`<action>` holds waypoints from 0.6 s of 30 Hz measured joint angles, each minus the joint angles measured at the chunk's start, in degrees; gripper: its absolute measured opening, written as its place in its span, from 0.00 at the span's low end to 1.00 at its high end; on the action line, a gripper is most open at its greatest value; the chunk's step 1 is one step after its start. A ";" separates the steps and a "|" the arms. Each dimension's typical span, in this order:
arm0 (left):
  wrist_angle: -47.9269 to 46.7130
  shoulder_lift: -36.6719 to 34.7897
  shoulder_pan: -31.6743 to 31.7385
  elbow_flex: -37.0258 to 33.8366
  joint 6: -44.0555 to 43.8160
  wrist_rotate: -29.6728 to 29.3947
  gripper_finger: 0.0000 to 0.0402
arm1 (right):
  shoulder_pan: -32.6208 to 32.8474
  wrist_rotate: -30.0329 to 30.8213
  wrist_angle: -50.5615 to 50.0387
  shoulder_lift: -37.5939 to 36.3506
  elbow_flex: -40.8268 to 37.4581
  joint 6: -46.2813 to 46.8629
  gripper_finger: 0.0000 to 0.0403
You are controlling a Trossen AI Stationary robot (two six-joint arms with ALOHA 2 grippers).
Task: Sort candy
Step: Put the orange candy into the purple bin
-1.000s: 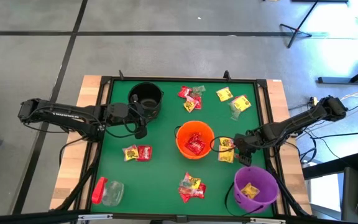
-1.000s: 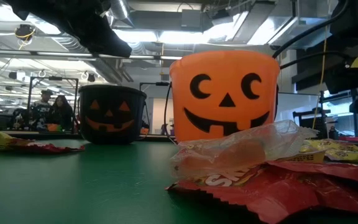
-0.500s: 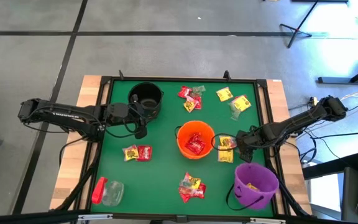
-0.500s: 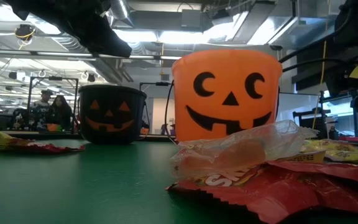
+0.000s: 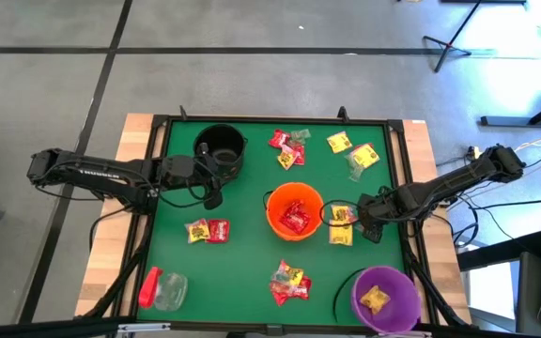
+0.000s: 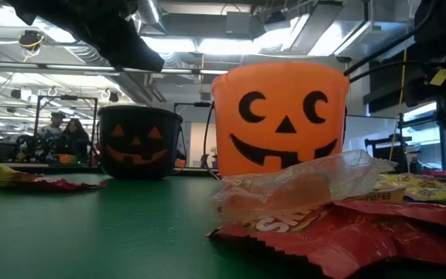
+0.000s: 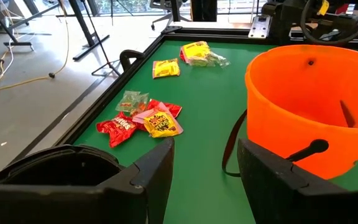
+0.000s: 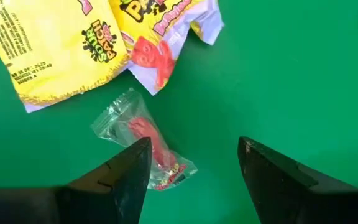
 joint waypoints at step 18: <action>-0.02 0.00 0.00 0.00 -0.50 0.09 0.42 | 0.00 -8.04 7.24 4.26 -5.65 -7.55 0.58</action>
